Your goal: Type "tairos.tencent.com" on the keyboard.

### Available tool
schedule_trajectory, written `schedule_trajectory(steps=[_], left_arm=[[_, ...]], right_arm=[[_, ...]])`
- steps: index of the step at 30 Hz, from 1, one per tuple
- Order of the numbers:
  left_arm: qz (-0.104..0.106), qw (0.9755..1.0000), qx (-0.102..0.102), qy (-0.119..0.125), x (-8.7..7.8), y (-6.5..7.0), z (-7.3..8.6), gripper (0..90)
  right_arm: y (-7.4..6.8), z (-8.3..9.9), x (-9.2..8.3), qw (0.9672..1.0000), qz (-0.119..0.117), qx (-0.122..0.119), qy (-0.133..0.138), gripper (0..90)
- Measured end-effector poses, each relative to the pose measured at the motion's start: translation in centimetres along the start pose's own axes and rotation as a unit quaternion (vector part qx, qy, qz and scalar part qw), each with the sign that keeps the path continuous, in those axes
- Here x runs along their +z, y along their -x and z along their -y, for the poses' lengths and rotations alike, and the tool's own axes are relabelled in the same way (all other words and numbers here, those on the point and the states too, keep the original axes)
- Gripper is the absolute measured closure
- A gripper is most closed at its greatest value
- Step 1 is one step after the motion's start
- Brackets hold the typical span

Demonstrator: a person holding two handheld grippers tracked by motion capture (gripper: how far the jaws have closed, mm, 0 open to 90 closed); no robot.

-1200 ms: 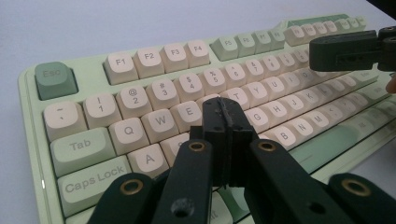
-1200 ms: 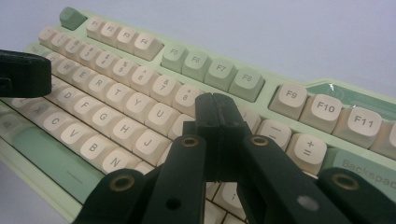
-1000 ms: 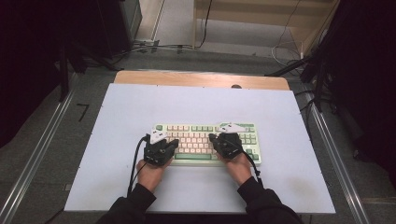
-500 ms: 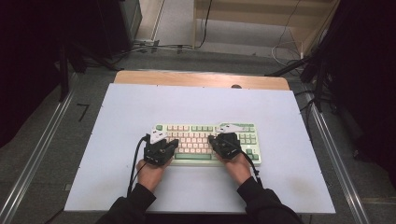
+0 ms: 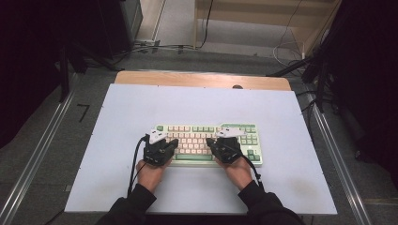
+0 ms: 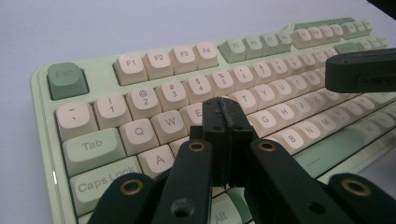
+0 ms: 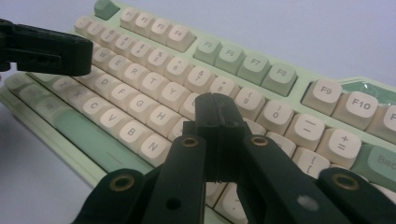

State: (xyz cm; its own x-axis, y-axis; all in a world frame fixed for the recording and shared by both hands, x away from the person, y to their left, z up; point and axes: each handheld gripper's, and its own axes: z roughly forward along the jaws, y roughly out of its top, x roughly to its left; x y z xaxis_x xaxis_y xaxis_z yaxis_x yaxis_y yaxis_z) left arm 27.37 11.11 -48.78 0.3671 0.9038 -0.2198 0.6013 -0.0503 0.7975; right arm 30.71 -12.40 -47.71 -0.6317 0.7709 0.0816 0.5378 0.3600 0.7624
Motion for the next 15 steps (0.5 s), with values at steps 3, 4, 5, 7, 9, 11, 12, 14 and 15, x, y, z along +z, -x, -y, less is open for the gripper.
schedule_trajectory(steps=[3, 4, 5, 7, 9, 11, 12, 14, 15], left_arm=[[0.000, 1.0000, 0.000, 0.000, -0.05, -0.02, -0.02, 90.0], [0.000, 1.0000, 0.000, 0.001, -0.05, -0.03, -0.02, 90.0], [0.000, 1.0000, -0.001, 0.001, -0.05, -0.04, -0.01, 90.0], [0.000, 1.0000, -0.001, 0.002, -0.05, -0.04, -0.02, 90.0], [0.000, 1.0000, -0.001, 0.002, -0.06, -0.05, -0.02, 90.0], [0.000, 1.0000, -0.002, 0.003, -0.07, -0.06, -0.03, 90.0], [0.000, 1.0000, -0.002, 0.003, -0.07, -0.06, -0.03, 90.0], [-0.001, 1.0000, -0.001, 0.002, -0.04, -0.11, -0.02, 90.0], [-0.001, 1.0000, -0.001, 0.001, -0.03, -0.15, -0.01, 90.0]], right_arm=[[-0.14, 0.04, -0.12, 1.0000, -0.002, -0.001, 0.001, 87.6], [-0.18, 0.05, -0.17, 1.0000, -0.003, -0.003, 0.000, 87.5], [-0.23, 0.07, -0.19, 1.0000, -0.003, -0.003, 0.000, 87.6], [-0.34, 0.11, -0.21, 1.0000, -0.005, -0.004, 0.000, 87.6], [-0.47, 0.18, -0.19, 1.0000, -0.006, -0.006, -0.002, 87.6], [-0.61, 0.27, -0.13, 0.9999, -0.008, -0.008, -0.005, 87.6], [-0.67, 0.33, -0.09, 0.9999, -0.008, -0.011, -0.004, 87.6], [-0.86, 0.45, 0.03, 0.9999, -0.010, -0.010, -0.008, 87.6], [-0.96, 0.52, 0.09, 0.9998, -0.009, -0.012, -0.009, 87.5]])
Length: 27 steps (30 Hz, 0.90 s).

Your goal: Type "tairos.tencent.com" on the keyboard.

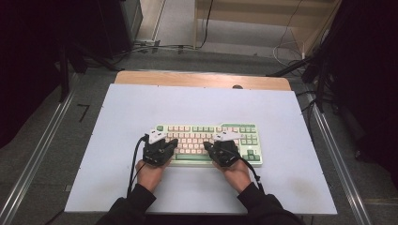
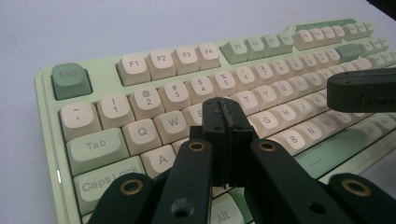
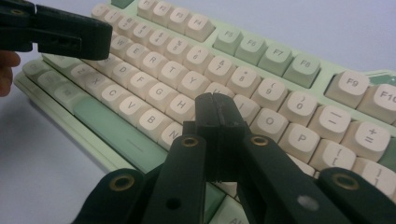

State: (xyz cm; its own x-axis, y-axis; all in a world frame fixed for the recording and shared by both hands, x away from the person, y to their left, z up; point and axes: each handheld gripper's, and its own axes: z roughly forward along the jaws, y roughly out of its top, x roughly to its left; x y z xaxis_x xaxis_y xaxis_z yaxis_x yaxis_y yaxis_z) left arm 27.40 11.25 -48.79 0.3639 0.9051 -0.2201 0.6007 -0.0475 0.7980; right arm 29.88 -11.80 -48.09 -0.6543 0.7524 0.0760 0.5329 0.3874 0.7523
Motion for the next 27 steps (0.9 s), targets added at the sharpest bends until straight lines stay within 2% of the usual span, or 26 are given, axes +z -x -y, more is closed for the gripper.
schedule_trajectory(steps=[14, 20, 27], left_arm=[[0.001, 1.0000, -0.001, 0.001, -0.1, 0.0, 0.0, 90.0], [0.000, 1.0000, -0.001, 0.002, -0.1, -0.1, -0.1, 90.0], [-0.001, 1.0000, -0.002, 0.003, -0.1, -0.1, -0.1, 90.0]], right_arm=[[-0.4, 0.8, 0.5, 0.9998, 0.000, -0.010, -0.016, 87.5], [-0.2, 0.6, 0.1, 1.0000, 0.000, -0.002, -0.001, 87.6], [0.8, 0.0, -1.1, 0.9998, 0.006, 0.009, 0.017, 87.6]])
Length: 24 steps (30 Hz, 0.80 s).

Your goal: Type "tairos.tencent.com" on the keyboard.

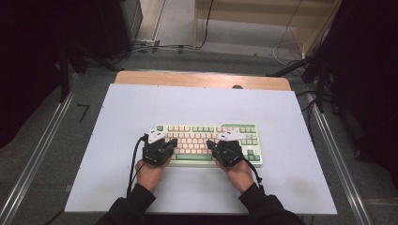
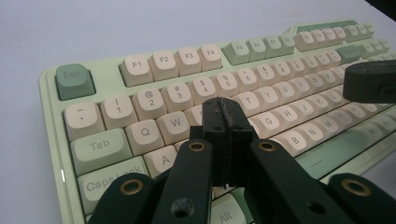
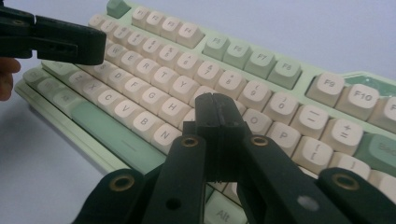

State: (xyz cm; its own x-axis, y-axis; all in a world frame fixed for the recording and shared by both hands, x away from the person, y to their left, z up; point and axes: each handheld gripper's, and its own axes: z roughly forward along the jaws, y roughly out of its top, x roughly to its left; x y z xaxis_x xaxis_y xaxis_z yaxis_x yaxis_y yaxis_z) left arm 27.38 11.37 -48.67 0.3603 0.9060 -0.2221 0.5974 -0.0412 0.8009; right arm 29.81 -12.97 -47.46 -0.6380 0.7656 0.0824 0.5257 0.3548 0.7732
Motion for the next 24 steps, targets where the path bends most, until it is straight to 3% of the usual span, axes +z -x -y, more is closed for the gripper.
schedule_trajectory(steps=[9, 12, 17, 19, 24], left_arm=[[-0.004, 1.0000, -0.004, 0.005, -0.3, -0.3, -0.1, 90.0], [-0.004, 0.9999, -0.005, 0.008, -0.5, -0.5, -0.1, 90.0], [0.001, 0.9999, -0.011, 0.009, -0.6, -0.8, -0.2, 81.1], [-0.001, 0.9999, -0.014, 0.009, -0.8, -0.8, -0.2, 76.4], [-0.012, 0.9996, -0.022, 0.016, -1.4, -1.0, -0.3, 58.4]], right_arm=[[1.8, -0.2, -1.4, 0.9995, 0.019, 0.018, 0.018, 87.3], [2.5, -0.1, -1.7, 0.9993, 0.023, 0.023, 0.017, 80.7], [3.5, 0.0, -2.3, 0.9989, 0.028, 0.029, 0.022, 70.7], [3.8, 0.0, -2.5, 0.9989, 0.030, 0.028, 0.022, 62.7], [4.8, 0.3, -3.3, 0.9987, 0.036, 0.030, 0.021, 45.2]])
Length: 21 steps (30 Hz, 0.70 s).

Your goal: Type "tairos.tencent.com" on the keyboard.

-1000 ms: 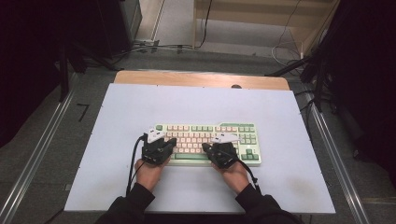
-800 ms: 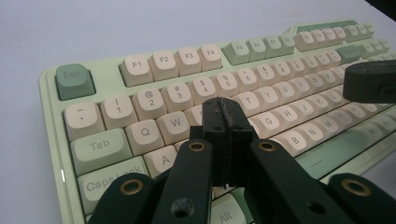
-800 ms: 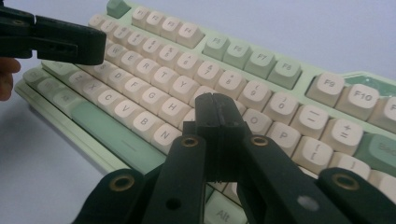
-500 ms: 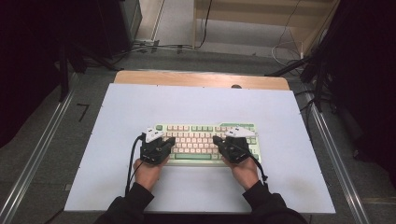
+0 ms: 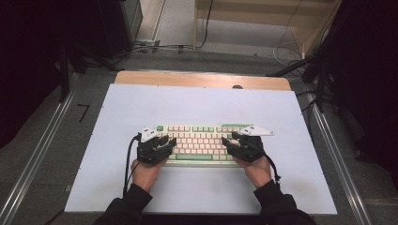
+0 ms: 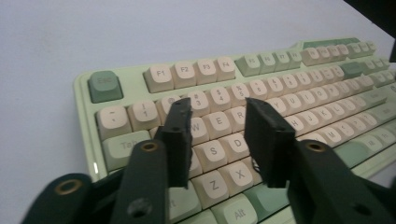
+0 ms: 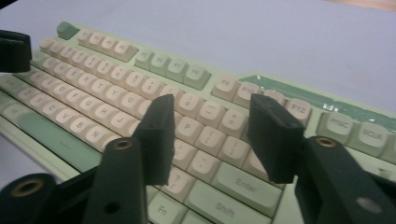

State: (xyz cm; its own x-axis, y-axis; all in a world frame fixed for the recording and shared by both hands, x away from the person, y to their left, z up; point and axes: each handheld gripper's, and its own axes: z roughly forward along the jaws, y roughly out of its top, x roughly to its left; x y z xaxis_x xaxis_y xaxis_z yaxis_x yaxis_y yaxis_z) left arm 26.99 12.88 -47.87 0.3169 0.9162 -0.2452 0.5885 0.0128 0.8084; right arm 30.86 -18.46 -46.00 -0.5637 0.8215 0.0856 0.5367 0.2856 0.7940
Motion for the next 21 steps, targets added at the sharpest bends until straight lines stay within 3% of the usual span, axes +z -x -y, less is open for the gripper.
schedule_trajectory(steps=[6, 12, 21], left_arm=[[-0.022, 0.9996, -0.015, 0.006, -0.9, -1.0, 0.1, 41.6], [-0.044, 0.9988, -0.014, 0.015, -2.2, -1.5, 0.5, 30.9], [-0.068, 0.9973, -0.022, 0.018, -3.8, -2.8, 1.4, 27.4]], right_arm=[[1.7, 0.5, -1.7, 0.9998, 0.016, 0.007, 0.014, 33.7], [3.7, 1.4, -3.7, 0.9987, 0.037, 0.022, 0.029, 28.2], [5.8, 2.8, -5.7, 0.9971, 0.057, 0.041, 0.028, 24.6]])
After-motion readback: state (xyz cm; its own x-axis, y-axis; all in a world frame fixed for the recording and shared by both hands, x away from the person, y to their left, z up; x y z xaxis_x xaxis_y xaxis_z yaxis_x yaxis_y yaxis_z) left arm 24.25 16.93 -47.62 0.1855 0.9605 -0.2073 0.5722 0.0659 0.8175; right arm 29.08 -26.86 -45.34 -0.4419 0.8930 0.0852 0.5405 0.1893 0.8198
